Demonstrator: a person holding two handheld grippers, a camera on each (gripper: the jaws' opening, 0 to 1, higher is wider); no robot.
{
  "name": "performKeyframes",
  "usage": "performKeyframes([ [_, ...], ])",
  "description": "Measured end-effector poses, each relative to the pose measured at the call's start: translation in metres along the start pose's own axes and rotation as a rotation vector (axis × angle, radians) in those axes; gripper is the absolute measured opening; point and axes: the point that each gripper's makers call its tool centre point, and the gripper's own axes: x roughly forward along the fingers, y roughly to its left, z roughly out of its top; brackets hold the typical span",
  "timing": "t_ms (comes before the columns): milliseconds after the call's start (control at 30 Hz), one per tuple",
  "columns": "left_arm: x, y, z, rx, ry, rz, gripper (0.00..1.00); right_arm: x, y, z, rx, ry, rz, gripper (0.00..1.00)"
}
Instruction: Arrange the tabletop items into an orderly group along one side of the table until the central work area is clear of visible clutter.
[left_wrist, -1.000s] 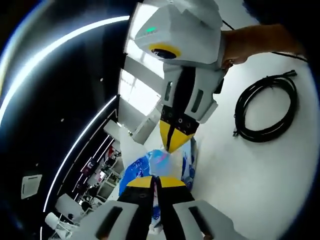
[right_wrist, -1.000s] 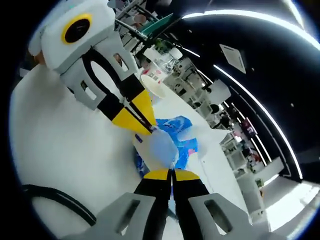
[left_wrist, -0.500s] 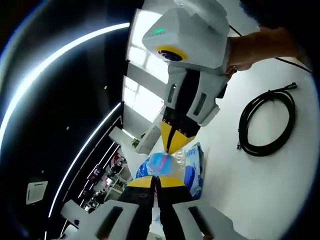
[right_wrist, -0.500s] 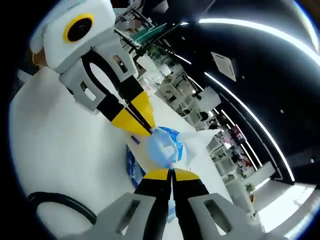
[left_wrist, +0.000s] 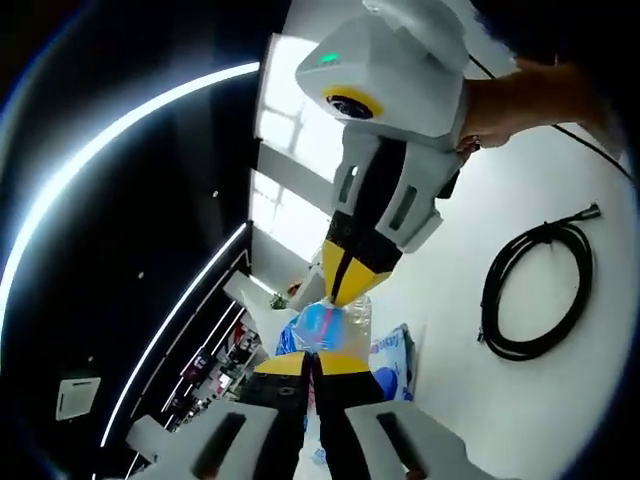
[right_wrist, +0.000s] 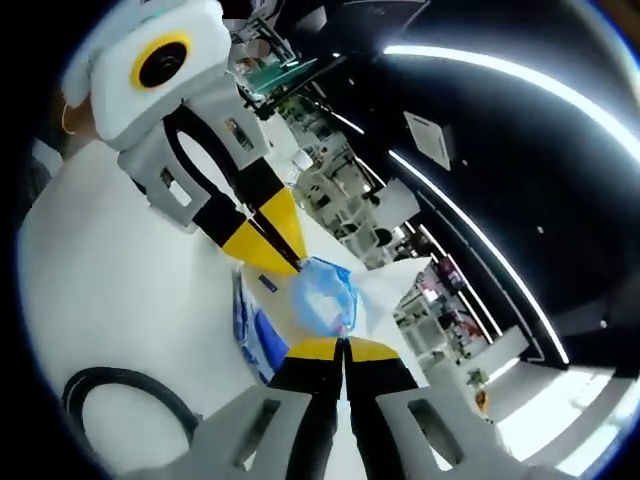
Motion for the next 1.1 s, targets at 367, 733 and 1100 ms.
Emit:
performKeyframes([
  [367,0.015,-0.019,0.048,-0.007,-0.077,-0.030,0.00,-0.045,-0.024,-0.024,0.008,0.041,-0.068,0.00],
  [733,0.032,-0.051,0.077,-0.007,-0.124,-0.090,0.00,-0.077,-0.030,-0.060,0.050,0.090,-0.107,0.00],
  [1100,0.040,-0.074,0.089,-0.025,-0.134,-0.140,0.00,-0.090,-0.030,-0.082,0.079,0.114,-0.121,0.00],
])
